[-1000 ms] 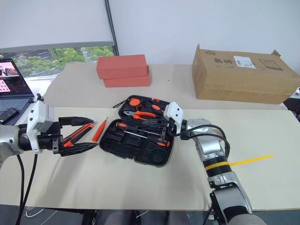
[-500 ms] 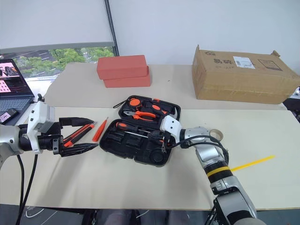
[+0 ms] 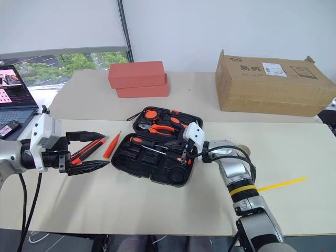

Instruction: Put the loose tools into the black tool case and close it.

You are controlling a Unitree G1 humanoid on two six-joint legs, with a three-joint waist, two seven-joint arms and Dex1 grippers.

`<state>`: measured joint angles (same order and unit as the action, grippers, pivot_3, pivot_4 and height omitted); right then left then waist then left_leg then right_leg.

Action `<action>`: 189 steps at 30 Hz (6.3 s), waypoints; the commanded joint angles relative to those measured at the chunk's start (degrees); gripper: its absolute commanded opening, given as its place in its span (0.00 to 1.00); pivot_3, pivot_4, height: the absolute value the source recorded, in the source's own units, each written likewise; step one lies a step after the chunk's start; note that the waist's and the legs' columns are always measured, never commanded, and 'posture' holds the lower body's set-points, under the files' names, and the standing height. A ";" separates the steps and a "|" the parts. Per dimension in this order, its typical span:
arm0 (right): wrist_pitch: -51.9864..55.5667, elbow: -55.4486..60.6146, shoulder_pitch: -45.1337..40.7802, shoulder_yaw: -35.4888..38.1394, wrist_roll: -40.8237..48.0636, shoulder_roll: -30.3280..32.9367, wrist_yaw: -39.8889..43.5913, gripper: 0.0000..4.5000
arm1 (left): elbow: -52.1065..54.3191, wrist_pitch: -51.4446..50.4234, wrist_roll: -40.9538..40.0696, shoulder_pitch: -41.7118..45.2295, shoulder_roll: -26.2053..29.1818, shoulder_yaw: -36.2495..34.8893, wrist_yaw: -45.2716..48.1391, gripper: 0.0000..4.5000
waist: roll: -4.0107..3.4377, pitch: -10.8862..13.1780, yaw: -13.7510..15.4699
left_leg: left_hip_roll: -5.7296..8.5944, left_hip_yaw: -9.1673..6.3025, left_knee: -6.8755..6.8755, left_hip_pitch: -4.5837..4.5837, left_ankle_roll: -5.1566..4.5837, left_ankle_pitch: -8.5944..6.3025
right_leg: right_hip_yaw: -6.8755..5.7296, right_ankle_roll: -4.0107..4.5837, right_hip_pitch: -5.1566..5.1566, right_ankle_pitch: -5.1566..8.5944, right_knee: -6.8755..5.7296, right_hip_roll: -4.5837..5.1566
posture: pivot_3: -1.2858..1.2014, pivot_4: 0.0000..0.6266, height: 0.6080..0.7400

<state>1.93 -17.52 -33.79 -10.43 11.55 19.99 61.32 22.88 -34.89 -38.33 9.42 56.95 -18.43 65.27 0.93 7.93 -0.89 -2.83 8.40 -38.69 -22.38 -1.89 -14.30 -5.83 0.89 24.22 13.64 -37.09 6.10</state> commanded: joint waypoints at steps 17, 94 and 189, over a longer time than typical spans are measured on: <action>2.22 -0.76 0.96 -4.81 -8.41 3.17 -2.85 0.02 | -0.07 1.65 1.14 -2.19 -0.55 -1.28 -2.01 1.00 | 0.03 -0.02 0.15 | 0.00 -0.02 0.01 0.08 0.00 -0.01 | 0.00 -0.05 -0.08 0.04 -0.01 0.05 | 0.52 0.24 0.78; 18.08 18.95 1.52 8.53 12.68 8.85 -1.04 1.00 | -21.81 -13.49 21.60 10.75 -29.24 10.63 -42.00 0.18 | 0.06 0.01 0.66 | 0.02 -0.03 0.05 0.01 -0.17 -0.11 | -0.46 0.01 -0.08 -0.01 0.01 0.33 | 0.52 0.24 0.78; 15.14 28.14 9.99 10.50 14.90 9.64 -5.40 1.00 | -36.57 29.38 40.76 24.83 -28.32 25.34 -8.79 0.01 | 0.05 0.02 -0.03 | 0.09 -0.27 -0.26 -0.30 -0.20 -0.09 | -0.91 -0.06 -0.06 0.02 0.01 0.09 | 0.52 0.24 0.78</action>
<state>18.54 8.71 -23.52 -0.71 26.00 29.70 56.09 -18.22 -2.78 2.21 35.02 28.13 6.18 57.15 0.98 7.95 -0.91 -2.74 8.13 -38.94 -22.67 -2.11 -14.40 -6.73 0.84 24.16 13.67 -37.09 6.20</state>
